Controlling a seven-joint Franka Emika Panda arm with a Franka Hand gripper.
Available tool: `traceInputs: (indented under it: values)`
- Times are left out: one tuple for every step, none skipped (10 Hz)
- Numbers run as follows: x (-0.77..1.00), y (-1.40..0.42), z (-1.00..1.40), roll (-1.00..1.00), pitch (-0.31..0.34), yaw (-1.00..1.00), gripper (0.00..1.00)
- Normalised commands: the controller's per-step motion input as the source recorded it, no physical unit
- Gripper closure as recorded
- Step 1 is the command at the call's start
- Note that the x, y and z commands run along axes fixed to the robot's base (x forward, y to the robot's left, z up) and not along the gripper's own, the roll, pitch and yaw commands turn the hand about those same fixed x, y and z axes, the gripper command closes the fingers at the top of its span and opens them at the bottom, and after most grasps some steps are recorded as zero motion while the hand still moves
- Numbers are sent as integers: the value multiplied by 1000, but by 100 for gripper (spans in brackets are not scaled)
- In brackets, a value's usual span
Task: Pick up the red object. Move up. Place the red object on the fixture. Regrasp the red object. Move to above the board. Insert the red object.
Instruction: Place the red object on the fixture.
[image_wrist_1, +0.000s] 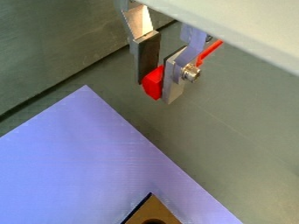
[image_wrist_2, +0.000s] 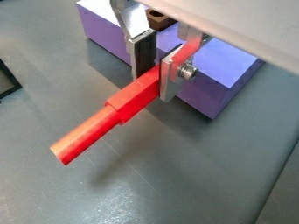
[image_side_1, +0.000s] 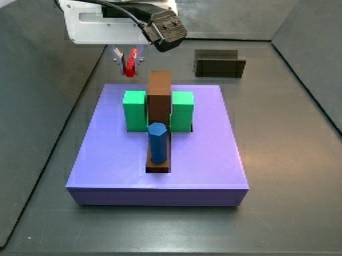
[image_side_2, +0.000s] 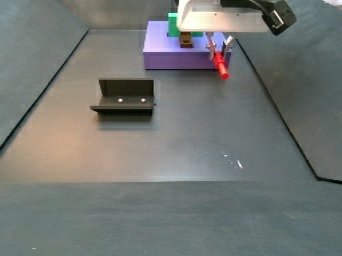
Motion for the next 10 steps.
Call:
traceInputs:
  values:
    - [123,431,149,-849,0,-189,100]
    - [283,286,234,-1000,-229,-106,100]
    - [283,274,220,-1000,-231,-111,100]
    - [294,263,226,-1000,-240,-126,100]
    - [583,189,386,-1000,-43,-143,100]
    - [669,146,391,-1000,0,-111,100]
    - [649,183,400,-1000,0,-74,100]
    - [689,189,431,-963,97,-9,100]
    - [749,174,397,-829,251,0,100]
    - [614,183,500,-660,423,29,100]
